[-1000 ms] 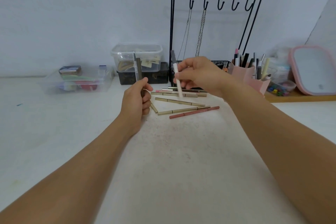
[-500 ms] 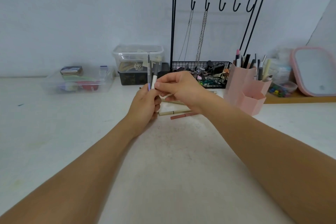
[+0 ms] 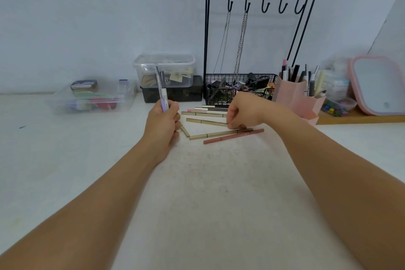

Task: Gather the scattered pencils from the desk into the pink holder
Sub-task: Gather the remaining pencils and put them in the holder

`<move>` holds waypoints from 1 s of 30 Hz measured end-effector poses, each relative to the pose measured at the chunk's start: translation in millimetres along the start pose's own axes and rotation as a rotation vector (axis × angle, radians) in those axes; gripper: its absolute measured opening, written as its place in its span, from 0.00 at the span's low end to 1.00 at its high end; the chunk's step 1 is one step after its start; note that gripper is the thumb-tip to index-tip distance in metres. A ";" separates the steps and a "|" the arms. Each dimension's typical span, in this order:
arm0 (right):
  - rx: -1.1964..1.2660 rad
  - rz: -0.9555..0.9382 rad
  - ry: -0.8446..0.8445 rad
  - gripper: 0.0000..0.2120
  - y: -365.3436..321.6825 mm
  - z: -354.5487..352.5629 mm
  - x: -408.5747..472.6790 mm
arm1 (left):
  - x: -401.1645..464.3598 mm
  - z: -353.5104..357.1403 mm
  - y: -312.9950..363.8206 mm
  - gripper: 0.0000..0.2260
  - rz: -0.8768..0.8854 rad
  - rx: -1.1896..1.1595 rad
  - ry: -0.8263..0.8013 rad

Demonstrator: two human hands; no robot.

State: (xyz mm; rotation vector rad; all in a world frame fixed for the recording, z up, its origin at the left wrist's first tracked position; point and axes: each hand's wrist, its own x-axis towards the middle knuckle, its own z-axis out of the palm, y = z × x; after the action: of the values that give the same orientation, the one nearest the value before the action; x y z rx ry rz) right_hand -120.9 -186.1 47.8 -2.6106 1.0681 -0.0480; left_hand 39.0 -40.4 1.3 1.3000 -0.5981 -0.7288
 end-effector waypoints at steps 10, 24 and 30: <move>-0.013 0.000 -0.016 0.03 3.7 -2.4 -0.9 | -0.6 -2.5 0.4 0.23 -0.047 -0.041 -0.053; 0.975 -0.193 -0.012 0.05 -66.2 13.5 -18.5 | -5.3 -2.7 5.0 0.21 -0.033 -0.110 -0.152; 0.961 -0.200 0.088 0.06 -79.1 31.7 -16.1 | -9.2 -0.3 3.9 0.14 0.085 -0.076 -0.123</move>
State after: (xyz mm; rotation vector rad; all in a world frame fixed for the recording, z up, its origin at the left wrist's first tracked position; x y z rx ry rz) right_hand -74.2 -113.2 43.1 -1.8187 0.5707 -0.5714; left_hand 33.8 -32.8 5.2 1.1584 -0.7139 -0.7584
